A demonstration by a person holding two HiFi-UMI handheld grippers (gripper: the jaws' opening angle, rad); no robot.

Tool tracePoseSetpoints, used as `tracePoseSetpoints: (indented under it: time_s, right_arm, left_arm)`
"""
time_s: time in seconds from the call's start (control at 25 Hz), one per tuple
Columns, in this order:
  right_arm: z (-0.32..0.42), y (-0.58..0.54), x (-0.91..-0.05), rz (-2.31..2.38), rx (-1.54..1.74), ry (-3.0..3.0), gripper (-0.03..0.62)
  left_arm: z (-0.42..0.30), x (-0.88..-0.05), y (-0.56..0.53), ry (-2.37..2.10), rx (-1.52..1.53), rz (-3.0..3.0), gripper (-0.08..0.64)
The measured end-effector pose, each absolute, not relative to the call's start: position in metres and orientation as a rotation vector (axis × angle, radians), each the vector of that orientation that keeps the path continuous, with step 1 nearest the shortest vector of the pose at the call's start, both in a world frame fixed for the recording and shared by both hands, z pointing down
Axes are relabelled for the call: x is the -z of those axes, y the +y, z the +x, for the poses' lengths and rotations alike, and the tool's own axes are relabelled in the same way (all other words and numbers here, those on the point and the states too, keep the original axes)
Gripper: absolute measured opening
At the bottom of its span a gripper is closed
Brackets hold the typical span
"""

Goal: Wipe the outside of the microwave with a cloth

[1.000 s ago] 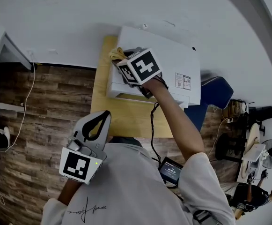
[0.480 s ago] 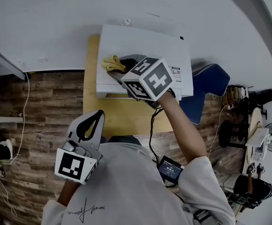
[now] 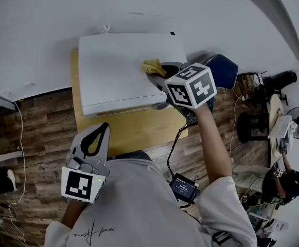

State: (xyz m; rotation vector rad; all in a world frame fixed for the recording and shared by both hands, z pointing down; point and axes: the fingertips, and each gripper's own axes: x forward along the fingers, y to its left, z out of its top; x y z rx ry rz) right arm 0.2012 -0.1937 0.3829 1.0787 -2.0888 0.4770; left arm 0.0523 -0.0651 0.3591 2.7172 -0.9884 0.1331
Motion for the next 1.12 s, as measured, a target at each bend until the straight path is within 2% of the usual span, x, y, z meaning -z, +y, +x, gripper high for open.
tracePoseSetpoints:
  time_s: [0.36,0.56,0.76,1.12]
  right_arm:
    - [0.338,-0.179,-0.400,1.347,-0.571,-1.836,0.121]
    - [0.386,-0.173,-0.417,1.429,-0.527,-1.689,0.121]
    - [0.404,-0.168,-0.436,1.409,-0.448,-1.549,0.121]
    - [0.394,-0.171,-0.435,1.435,-0.549,-1.574,0.121]
  left_arm:
    - [0.083,-0.359,-0.068,-0.866,-0.158,2.779,-0.002]
    - [0.083,-0.364,-0.068,-0.855,-0.176,2.756,-0.002]
    - [0.075,-0.367,-0.070,-0.882,-0.184,2.736,-0.002]
    - [0.068,-0.372,-0.066,-0.864,-0.172,2.687,-0.002]
